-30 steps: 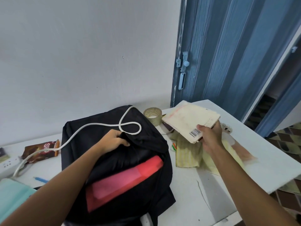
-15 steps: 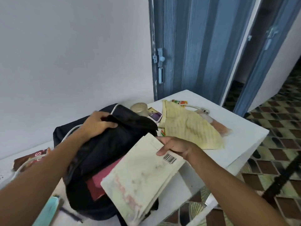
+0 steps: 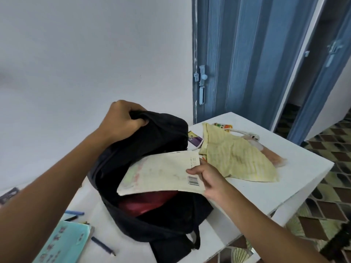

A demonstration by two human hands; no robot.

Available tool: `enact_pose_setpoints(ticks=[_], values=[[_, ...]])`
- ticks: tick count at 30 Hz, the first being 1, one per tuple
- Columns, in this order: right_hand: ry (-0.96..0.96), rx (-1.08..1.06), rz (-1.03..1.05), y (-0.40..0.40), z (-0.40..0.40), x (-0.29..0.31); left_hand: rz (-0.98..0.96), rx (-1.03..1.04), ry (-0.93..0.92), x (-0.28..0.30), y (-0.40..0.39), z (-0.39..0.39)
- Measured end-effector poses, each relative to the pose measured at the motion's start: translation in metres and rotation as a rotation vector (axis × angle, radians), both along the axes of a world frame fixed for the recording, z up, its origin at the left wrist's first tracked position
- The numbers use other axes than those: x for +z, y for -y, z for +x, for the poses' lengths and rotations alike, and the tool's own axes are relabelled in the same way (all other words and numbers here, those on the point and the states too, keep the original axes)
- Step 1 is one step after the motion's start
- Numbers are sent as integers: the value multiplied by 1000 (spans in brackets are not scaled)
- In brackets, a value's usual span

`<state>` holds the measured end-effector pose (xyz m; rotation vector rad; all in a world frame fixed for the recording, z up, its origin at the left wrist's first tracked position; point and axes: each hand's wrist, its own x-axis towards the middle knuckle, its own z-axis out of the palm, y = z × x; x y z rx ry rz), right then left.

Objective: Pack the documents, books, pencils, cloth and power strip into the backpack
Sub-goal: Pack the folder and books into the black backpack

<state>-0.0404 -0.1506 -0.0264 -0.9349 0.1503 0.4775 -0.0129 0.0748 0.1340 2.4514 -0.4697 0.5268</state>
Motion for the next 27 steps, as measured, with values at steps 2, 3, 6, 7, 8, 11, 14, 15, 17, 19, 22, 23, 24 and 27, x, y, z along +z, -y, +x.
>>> enact_pose_setpoints(ticks=[2,3,6,7,8,11,14,15,17,19,22,23,24,27], values=[[-11,-55,19,-8,2,6,-13,-2,-1,3,-1,-1],[-24,-99,22,-14,5,7,-21,-1,-2,3,-2,-2],[-58,-257,27,-43,13,3,-42,-7,-10,3,-2,-4],[-64,-304,39,-55,17,-1,-49,-12,-17,2,-1,-4],[-70,-337,58,-67,21,-4,-53,-17,-24,1,0,-5],[-104,-291,196,-98,35,-7,-61,-29,-37,-2,3,-8],[-131,-143,-11,-118,48,-2,-75,-37,-46,-4,0,-12],[-107,-133,-160,-121,53,-3,-77,-45,-55,-5,0,-13],[-92,-150,-382,-132,60,-5,-79,-43,-68,-7,-3,-15],[-117,-179,-345,-137,68,-8,-79,-39,-70,-7,-6,-17],[-201,-267,-94,-140,73,-11,-85,-40,-73,-10,-7,-17],[-198,-269,-61,-141,75,-13,-89,-37,-72,-11,-7,-17],[-188,-266,-71,-142,75,-12,-91,-34,-71,-13,-8,-16],[-104,-198,-204,-141,72,-8,-103,-16,-88,-18,-12,-13]])
